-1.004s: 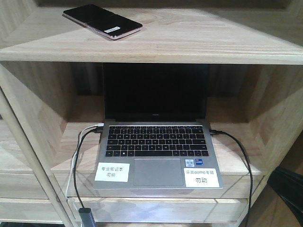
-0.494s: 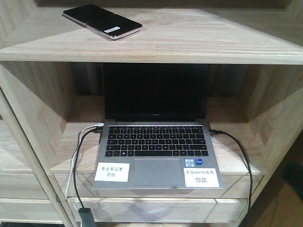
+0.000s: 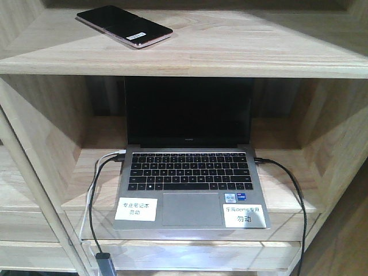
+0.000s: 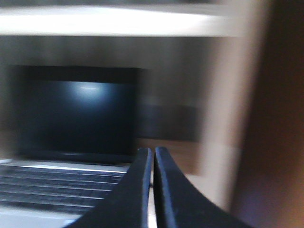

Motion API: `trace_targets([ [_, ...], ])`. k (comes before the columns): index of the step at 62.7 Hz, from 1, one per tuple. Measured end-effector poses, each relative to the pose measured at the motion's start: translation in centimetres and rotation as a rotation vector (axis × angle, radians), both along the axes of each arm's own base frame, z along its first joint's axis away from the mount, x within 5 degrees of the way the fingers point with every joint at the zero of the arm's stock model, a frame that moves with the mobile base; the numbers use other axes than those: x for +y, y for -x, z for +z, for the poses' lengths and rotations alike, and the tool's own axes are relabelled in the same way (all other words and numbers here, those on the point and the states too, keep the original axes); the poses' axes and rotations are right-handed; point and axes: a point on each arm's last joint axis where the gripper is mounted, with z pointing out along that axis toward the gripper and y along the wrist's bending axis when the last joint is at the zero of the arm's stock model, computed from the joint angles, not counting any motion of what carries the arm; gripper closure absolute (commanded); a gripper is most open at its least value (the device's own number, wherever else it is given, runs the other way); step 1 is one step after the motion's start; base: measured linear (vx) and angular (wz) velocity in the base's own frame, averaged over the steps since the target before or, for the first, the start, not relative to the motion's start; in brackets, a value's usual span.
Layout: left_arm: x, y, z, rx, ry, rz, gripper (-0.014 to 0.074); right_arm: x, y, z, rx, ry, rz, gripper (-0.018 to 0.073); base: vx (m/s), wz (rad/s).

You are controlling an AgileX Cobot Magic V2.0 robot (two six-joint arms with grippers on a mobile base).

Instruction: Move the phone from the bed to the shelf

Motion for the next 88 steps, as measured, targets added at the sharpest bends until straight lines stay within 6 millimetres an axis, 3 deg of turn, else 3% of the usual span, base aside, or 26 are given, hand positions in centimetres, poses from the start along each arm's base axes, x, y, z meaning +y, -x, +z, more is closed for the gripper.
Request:
trace_targets([
  [9,0.0,0.0,0.0,0.000,0.000,0.000,0.0595,-0.4,0.0,-0.8,0.006,0.016,-0.056,0.0564,0.00,0.00],
  [24,0.0,0.0,0.0,0.000,0.000,0.000,0.0595,-0.6,0.6,-5.5,-0.025,0.016,-0.078,0.0564,0.00,0.00],
  [39,0.0,0.0,0.0,0.000,0.000,0.000,0.0595,-0.6,1.4,-8.8,-0.084,0.013,-0.084,0.0564,0.00,0.00],
  [88,0.0,0.0,0.0,0.000,0.000,0.000,0.0595,-0.6,1.6,-8.9,-0.128,0.001,-0.086,0.0564,0.00,0.00],
])
